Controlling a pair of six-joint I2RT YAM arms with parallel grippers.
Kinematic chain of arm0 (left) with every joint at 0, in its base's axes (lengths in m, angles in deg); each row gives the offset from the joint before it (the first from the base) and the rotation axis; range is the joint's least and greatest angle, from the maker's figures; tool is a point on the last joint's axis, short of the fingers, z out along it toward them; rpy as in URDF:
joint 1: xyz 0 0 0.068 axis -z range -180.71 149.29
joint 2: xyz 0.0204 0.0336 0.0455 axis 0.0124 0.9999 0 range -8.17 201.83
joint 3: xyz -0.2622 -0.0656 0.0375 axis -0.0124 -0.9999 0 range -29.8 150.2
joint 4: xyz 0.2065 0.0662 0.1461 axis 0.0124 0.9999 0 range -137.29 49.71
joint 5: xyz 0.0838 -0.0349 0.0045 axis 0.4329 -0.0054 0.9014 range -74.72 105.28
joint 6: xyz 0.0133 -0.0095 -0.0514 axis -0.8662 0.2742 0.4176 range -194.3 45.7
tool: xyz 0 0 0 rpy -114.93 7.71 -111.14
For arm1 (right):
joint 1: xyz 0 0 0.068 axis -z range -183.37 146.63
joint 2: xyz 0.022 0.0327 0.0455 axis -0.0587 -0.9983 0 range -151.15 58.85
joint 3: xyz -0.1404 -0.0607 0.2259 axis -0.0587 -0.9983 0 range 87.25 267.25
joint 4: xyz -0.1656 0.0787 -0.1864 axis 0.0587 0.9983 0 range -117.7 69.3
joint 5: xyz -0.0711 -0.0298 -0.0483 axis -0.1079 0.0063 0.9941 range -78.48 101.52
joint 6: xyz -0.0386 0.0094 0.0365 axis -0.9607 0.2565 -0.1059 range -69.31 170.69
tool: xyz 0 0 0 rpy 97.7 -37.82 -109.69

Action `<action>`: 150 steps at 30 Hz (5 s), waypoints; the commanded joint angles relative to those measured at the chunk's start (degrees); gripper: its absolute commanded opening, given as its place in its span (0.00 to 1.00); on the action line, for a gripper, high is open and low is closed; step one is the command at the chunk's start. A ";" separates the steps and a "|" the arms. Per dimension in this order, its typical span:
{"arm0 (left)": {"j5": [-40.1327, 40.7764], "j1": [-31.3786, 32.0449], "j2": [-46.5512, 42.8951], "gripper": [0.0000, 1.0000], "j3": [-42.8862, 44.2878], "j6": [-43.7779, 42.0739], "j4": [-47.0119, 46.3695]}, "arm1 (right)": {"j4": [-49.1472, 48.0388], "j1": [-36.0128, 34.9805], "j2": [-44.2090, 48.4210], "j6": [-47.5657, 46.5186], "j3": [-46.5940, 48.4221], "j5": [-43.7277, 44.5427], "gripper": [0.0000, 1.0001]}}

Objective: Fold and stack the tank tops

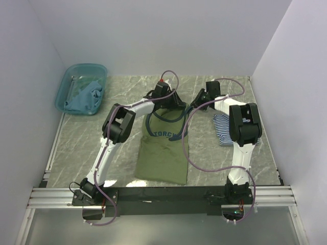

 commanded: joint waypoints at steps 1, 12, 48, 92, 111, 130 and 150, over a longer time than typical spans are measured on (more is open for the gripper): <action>3.93 0.38 0.65 0.32 4.49 -0.54 2.15 | 1.07 0.34 -0.44 -2.12 0.43 0.76 0.35; 5.87 0.55 2.06 0.28 5.29 -1.85 3.76 | 1.69 -0.54 -1.59 -1.42 1.05 0.93 0.26; 11.15 0.99 1.80 0.26 5.02 -5.54 6.30 | 20.66 -6.60 -1.14 -2.91 18.18 16.57 0.00; 21.25 -5.07 -48.81 0.52 -40.58 -0.54 16.75 | 14.69 -7.74 -3.18 -0.89 18.47 9.02 0.52; 24.51 6.79 -81.68 0.68 -71.78 14.48 34.59 | 16.28 -14.85 41.43 2.01 -27.31 15.61 0.59; 18.80 14.88 -89.25 0.67 -83.13 22.40 35.84 | 22.78 -38.85 77.86 28.98 -63.28 10.25 0.57; 17.30 15.41 -83.02 0.41 -88.58 22.06 24.85 | 13.20 -43.95 73.73 35.24 -70.15 9.37 0.27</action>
